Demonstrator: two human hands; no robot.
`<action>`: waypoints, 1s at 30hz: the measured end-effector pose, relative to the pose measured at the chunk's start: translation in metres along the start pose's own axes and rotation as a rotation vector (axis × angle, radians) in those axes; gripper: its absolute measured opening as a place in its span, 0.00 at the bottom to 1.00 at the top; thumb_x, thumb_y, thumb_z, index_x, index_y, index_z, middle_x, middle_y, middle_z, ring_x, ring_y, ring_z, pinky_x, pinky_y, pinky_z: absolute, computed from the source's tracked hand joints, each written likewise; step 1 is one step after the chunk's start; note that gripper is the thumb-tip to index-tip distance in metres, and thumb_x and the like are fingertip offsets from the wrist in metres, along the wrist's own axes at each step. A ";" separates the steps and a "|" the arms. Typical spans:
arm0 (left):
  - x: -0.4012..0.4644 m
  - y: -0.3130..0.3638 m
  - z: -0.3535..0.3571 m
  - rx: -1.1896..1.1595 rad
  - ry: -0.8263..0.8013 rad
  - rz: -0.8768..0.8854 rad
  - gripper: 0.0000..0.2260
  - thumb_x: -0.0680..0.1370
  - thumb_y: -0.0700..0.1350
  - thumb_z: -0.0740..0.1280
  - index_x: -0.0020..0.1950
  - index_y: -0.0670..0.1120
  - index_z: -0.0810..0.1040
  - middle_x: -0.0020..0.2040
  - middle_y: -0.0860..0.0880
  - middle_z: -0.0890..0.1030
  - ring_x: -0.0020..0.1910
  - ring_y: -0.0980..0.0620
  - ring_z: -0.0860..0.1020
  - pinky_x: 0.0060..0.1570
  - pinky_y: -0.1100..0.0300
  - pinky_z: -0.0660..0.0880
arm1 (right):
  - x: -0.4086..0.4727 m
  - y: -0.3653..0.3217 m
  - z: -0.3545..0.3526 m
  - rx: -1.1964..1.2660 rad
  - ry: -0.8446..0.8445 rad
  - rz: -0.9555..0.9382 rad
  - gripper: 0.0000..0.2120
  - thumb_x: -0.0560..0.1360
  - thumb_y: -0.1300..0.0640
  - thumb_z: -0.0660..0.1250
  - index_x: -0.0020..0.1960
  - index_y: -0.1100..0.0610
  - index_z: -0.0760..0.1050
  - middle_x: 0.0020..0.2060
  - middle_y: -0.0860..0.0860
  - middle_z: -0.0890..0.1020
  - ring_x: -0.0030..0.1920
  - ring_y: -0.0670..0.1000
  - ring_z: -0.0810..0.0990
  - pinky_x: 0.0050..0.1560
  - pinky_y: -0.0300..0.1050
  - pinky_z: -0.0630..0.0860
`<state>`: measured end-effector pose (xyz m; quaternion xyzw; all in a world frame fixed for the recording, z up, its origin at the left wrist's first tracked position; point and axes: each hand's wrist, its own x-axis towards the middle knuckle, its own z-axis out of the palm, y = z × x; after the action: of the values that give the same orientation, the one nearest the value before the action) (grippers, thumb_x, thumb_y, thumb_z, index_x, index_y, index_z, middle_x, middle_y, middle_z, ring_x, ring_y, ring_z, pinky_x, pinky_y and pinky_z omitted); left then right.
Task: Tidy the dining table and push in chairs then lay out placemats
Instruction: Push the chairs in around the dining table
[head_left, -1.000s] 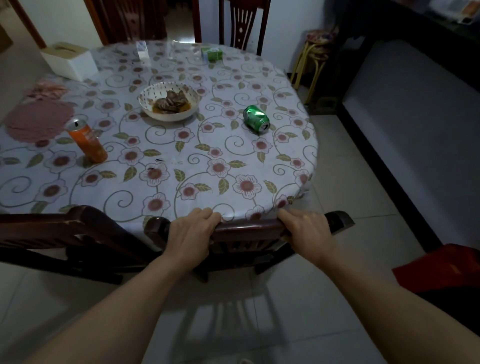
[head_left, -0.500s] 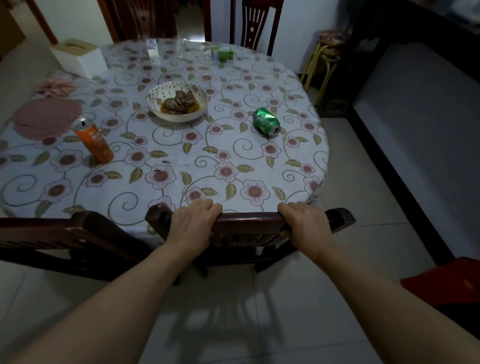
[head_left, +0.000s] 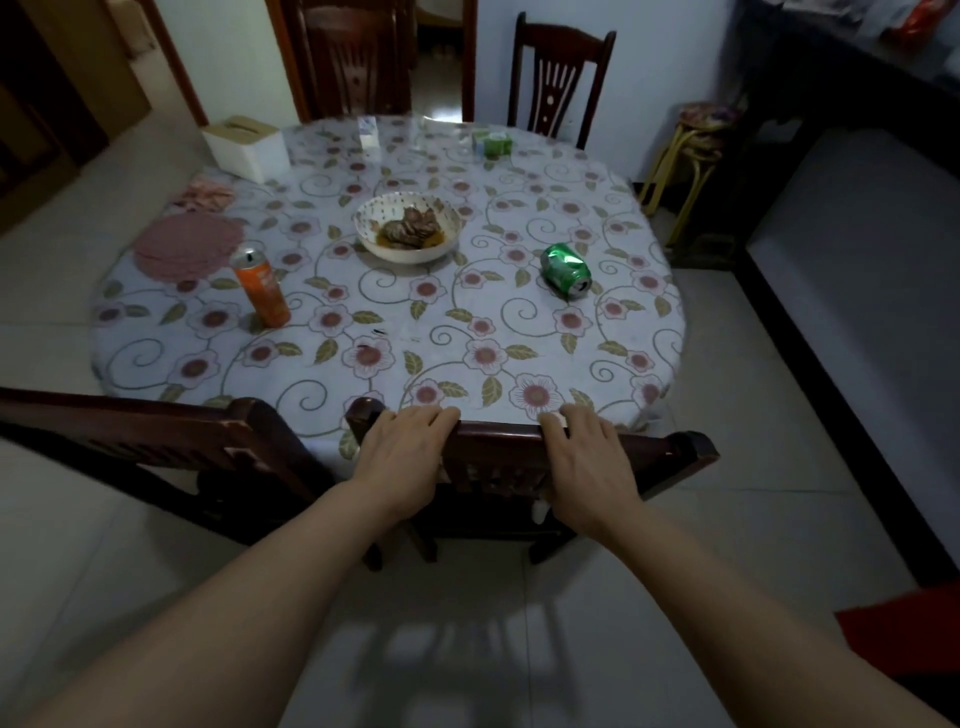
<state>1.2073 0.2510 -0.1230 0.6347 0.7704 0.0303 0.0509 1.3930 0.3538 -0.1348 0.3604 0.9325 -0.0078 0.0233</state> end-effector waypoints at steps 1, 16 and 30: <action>-0.006 -0.001 -0.005 -0.005 0.011 -0.009 0.26 0.74 0.47 0.66 0.70 0.51 0.61 0.67 0.51 0.70 0.65 0.49 0.68 0.62 0.55 0.63 | 0.000 -0.009 -0.004 0.022 -0.008 -0.026 0.35 0.68 0.50 0.71 0.69 0.57 0.60 0.65 0.58 0.66 0.66 0.59 0.64 0.67 0.53 0.63; -0.114 -0.150 -0.059 0.093 0.067 -0.350 0.38 0.74 0.47 0.67 0.77 0.48 0.46 0.78 0.49 0.49 0.76 0.49 0.49 0.73 0.48 0.46 | 0.038 -0.186 -0.060 0.086 0.073 -0.286 0.35 0.72 0.52 0.69 0.73 0.56 0.57 0.72 0.59 0.59 0.72 0.59 0.57 0.73 0.52 0.54; -0.115 -0.304 -0.038 0.096 -0.059 -0.224 0.33 0.72 0.47 0.68 0.73 0.51 0.56 0.71 0.51 0.63 0.71 0.50 0.59 0.71 0.44 0.51 | 0.118 -0.328 -0.039 -0.119 -0.168 -0.056 0.26 0.73 0.58 0.68 0.68 0.56 0.63 0.63 0.57 0.67 0.62 0.58 0.68 0.59 0.51 0.68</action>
<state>0.9281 0.0807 -0.1146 0.5469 0.8354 -0.0310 0.0463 1.0835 0.1911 -0.1019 0.3301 0.9358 0.0168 0.1224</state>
